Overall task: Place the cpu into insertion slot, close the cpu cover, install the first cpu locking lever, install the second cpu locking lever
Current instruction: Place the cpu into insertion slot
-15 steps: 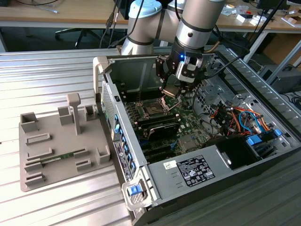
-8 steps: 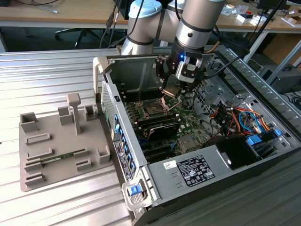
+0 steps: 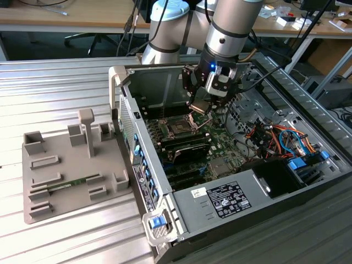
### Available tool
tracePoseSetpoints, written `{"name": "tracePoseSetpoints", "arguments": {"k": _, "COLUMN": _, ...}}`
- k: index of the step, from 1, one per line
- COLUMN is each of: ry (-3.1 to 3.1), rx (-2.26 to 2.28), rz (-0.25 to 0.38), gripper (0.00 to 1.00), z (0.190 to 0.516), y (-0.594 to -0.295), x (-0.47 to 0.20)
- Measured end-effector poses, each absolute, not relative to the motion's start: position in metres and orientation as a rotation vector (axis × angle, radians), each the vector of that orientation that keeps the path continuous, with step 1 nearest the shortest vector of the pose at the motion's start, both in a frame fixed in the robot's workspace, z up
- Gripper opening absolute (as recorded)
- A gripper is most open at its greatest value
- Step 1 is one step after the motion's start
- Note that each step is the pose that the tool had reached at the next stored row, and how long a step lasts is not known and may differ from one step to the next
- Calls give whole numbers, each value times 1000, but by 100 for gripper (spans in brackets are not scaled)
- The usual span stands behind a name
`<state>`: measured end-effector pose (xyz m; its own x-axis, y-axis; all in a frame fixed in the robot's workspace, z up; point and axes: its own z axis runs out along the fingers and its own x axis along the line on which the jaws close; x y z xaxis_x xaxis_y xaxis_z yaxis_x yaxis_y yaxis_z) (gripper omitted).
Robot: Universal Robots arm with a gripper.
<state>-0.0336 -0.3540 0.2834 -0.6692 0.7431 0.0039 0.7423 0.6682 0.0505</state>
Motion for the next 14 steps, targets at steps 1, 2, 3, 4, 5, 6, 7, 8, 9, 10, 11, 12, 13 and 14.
{"name": "tracePoseSetpoints", "arguments": {"k": 1, "ry": 2853, "rx": 1271, "rz": 74, "gripper": 55, "z": 283, "y": -354, "x": -34}}
{"name": "tracePoseSetpoints", "arguments": {"k": 2, "ry": 2853, "rx": 1272, "rz": 75, "gripper": 55, "z": 283, "y": -354, "x": -34}}
{"name": "tracePoseSetpoints", "arguments": {"k": 3, "ry": 2852, "rx": 1274, "rz": 74, "gripper": 55, "z": 283, "y": -354, "x": -34}}
{"name": "tracePoseSetpoints", "arguments": {"k": 4, "ry": 2852, "rx": 1275, "rz": 74, "gripper": 55, "z": 283, "y": -354, "x": -34}}
{"name": "tracePoseSetpoints", "arguments": {"k": 5, "ry": 2851, "rx": 1276, "rz": 74, "gripper": 55, "z": 283, "y": -354, "x": -34}}
{"name": "tracePoseSetpoints", "arguments": {"k": 6, "ry": 2851, "rx": 1276, "rz": 74, "gripper": 55, "z": 283, "y": -354, "x": -34}}
{"name": "tracePoseSetpoints", "arguments": {"k": 7, "ry": 2851, "rx": 1277, "rz": 74, "gripper": 55, "z": 283, "y": -354, "x": -34}}
{"name": "tracePoseSetpoints", "arguments": {"k": 8, "ry": 2850, "rx": 1278, "rz": 74, "gripper": 55, "z": 283, "y": -354, "x": -34}}
{"name": "tracePoseSetpoints", "arguments": {"k": 9, "ry": 2850, "rx": 1279, "rz": 74, "gripper": 55, "z": 283, "y": -354, "x": -34}}
{"name": "tracePoseSetpoints", "arguments": {"k": 10, "ry": 2849, "rx": 1279, "rz": 74, "gripper": 55, "z": 283, "y": -354, "x": -34}}
{"name": "tracePoseSetpoints", "arguments": {"k": 11, "ry": 2849, "rx": 1280, "rz": 74, "gripper": 55, "z": 283, "y": -354, "x": -34}}
{"name": "tracePoseSetpoints", "arguments": {"k": 12, "ry": 2849, "rx": 1281, "rz": 74, "gripper": 55, "z": 283, "y": -354, "x": -34}}
{"name": "tracePoseSetpoints", "arguments": {"k": 13, "ry": 2848, "rx": 1282, "rz": 74, "gripper": 55, "z": 283, "y": -354, "x": -34}}
{"name": "tracePoseSetpoints", "arguments": {"k": 14, "ry": 2848, "rx": 1283, "rz": 74, "gripper": 55, "z": 283, "y": -354, "x": -34}}
